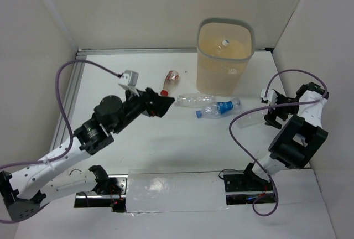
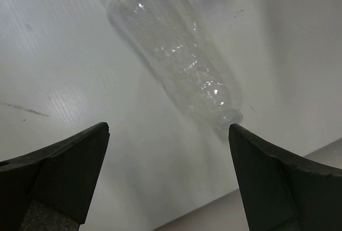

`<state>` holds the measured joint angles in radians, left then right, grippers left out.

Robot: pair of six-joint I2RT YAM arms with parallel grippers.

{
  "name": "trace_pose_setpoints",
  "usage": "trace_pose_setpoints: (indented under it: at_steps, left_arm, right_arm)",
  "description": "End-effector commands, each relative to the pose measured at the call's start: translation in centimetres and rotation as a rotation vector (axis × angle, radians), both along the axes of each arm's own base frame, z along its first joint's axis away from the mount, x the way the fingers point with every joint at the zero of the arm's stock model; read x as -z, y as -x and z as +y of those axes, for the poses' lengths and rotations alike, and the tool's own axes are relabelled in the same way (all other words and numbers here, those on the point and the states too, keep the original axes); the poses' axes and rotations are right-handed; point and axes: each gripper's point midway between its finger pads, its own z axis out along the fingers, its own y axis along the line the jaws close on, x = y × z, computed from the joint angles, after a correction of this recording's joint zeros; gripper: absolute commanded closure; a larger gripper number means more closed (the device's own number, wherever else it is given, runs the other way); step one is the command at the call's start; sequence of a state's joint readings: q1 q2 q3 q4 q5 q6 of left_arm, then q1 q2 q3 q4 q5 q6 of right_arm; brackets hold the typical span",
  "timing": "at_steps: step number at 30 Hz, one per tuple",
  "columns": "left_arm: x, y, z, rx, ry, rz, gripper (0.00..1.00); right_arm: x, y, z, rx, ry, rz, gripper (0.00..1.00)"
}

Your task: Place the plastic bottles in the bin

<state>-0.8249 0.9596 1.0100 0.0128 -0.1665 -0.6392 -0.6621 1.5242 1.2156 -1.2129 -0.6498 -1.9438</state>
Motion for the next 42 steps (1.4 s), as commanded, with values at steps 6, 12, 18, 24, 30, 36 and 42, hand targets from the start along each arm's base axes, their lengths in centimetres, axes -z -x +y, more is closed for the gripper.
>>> trace_pose_setpoints:
  at_steps: [6,12,18,24,30,36,42]
  left_arm:
    - [15.3,5.1,1.0,-0.032,-0.182,0.269,0.0]
    - [17.9,5.8,-0.1,-0.026,-0.235,0.309,0.0]
    - [17.3,6.1,-1.8,0.009,-0.216,0.293,0.0]
    - [19.2,6.4,-1.7,0.014,-0.232,0.313,0.0]
    - [19.3,6.5,-1.6,0.012,-0.225,0.318,0.0]
    - [19.1,6.4,-1.7,0.011,-0.232,0.322,0.0]
    - [18.8,6.6,-1.0,-0.004,-0.22,0.335,0.0]
  right_arm:
    - [1.9,-1.4,2.3,-0.556,0.149,-0.228,0.0]
    - [2.1,-3.5,3.6,-0.503,0.171,-0.236,0.0]
    - [0.9,-5.4,4.5,-0.488,0.22,-0.269,0.0]
    - [3.2,-5.7,3.9,-0.52,0.262,-0.186,0.0]
    - [4.8,-7.2,4.5,-0.56,0.325,-0.201,0.0]
    - [6.8,-7.1,5.9,-0.646,0.372,-0.102,0.0]
    - [9.1,-6.1,7.2,-0.731,0.391,0.018,0.02]
